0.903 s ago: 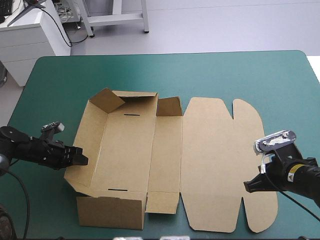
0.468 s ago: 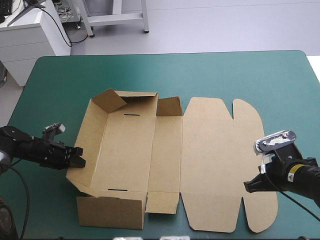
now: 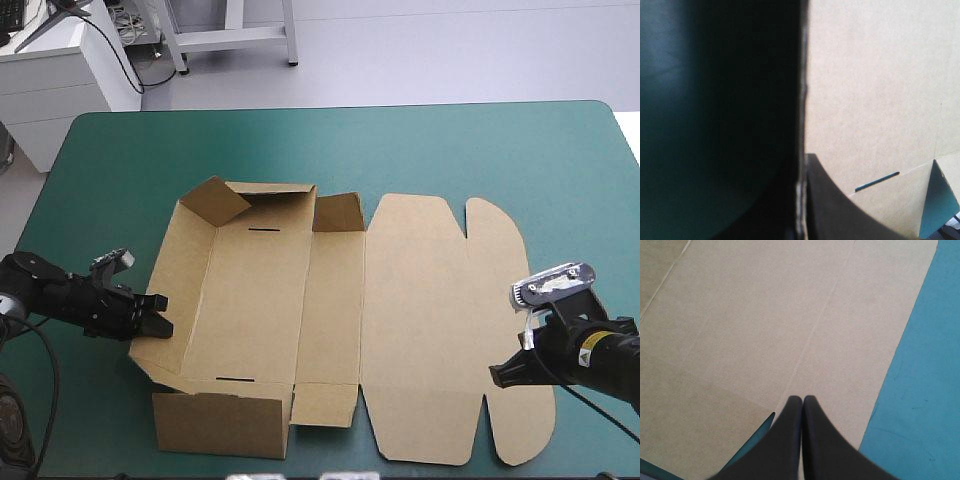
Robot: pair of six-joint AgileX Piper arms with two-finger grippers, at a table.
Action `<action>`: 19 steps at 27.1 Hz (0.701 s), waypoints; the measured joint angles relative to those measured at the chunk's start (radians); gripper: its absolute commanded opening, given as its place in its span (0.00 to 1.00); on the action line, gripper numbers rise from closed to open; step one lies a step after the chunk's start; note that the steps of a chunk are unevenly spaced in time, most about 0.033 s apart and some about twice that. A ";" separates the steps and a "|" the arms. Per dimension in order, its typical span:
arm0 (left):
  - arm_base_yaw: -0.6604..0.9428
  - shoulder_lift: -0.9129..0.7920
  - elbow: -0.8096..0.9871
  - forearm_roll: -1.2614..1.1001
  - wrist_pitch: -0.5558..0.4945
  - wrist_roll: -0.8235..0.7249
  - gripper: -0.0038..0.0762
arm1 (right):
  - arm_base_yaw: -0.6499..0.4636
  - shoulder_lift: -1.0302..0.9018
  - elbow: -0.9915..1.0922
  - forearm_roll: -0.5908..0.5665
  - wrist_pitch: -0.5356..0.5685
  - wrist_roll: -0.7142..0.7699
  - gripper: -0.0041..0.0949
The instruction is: Fold the box
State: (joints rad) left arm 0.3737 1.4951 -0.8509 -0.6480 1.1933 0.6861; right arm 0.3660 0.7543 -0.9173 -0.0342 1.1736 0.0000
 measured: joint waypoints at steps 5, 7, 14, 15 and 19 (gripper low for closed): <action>-0.025 0.000 0.000 0.004 -0.015 0.022 0.04 | 0.000 0.000 0.000 -0.001 -0.003 0.000 0.02; -0.046 0.000 -0.002 0.010 -0.034 0.025 0.04 | 0.000 0.000 0.000 -0.005 -0.016 0.000 0.02; -0.204 0.003 -0.127 0.086 -0.093 0.025 0.04 | 0.000 -0.044 -0.027 -0.026 -0.053 0.000 0.02; -0.234 0.003 -0.165 0.108 -0.093 0.025 0.04 | 0.000 -0.056 -0.036 -0.033 -0.054 0.000 0.02; -0.346 0.004 -0.330 0.203 -0.092 0.022 0.04 | 0.000 -0.118 -0.056 -0.056 -0.057 0.000 0.02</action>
State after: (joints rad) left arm 0.0275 1.4995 -1.1812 -0.4448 1.1014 0.7086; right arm 0.3660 0.6361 -0.9737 -0.0906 1.1163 0.0000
